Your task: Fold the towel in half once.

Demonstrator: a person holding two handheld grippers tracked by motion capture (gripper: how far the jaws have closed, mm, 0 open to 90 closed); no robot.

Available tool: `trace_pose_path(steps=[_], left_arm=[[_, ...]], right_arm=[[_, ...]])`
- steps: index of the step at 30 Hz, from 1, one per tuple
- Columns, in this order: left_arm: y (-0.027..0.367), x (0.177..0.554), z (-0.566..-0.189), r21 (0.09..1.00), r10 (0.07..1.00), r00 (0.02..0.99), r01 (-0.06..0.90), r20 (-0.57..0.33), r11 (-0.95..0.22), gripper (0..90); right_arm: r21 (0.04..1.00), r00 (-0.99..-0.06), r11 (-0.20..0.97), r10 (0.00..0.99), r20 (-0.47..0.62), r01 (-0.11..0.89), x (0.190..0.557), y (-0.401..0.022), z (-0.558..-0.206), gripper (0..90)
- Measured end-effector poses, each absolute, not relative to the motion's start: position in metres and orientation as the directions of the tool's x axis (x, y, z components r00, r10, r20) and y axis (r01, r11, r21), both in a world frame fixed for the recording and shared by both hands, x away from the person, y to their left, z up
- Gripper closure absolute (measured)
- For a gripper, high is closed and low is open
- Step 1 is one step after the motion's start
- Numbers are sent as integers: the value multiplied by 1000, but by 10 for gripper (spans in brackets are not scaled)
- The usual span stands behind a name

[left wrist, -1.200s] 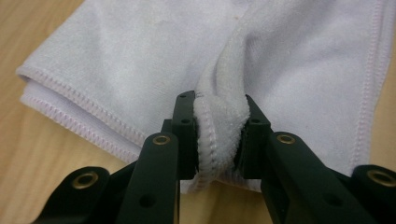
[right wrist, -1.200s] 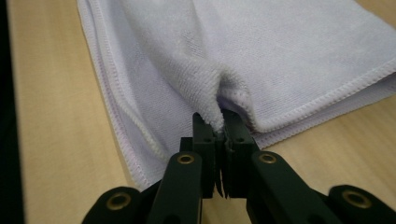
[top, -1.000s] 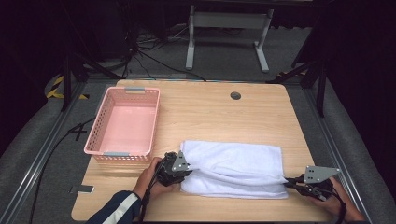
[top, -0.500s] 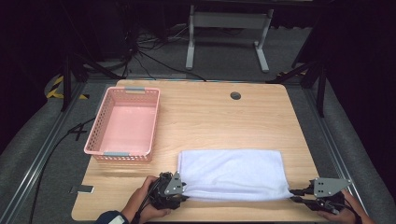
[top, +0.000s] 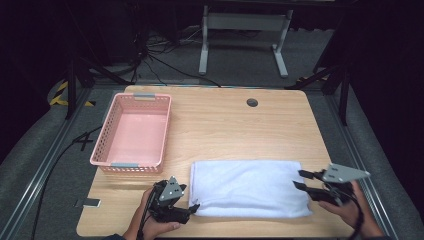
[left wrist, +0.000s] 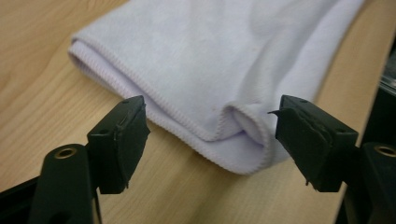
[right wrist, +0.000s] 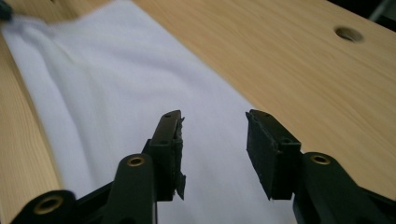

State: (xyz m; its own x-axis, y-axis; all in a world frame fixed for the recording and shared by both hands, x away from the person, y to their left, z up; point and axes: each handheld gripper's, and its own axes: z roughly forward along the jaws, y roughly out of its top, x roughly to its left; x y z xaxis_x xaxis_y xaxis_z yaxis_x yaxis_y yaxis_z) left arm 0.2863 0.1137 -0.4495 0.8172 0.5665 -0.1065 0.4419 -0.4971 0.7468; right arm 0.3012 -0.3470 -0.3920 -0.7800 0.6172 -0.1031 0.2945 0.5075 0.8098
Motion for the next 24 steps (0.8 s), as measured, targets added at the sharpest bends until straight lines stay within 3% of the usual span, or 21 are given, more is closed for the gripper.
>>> trace_pose_path(steps=[4, 14, 24], left_arm=[[110, 291, -458, 733, 570, 808, 478, -150, -484, 215], [107, 284, -471, 673, 545, 836, 438, -62, -596, 204], [116, 271, -472, 691, 562, 823, 451, -79, -565, 194]], right_arm=[[787, -830, 562, 546, -119, 256, 336, -282, -388, 512], [705, -920, 674, 384, -79, 221, 403, -135, -413, 468], [632, -944, 737, 330, -25, 240, 430, -77, -438, 428]])
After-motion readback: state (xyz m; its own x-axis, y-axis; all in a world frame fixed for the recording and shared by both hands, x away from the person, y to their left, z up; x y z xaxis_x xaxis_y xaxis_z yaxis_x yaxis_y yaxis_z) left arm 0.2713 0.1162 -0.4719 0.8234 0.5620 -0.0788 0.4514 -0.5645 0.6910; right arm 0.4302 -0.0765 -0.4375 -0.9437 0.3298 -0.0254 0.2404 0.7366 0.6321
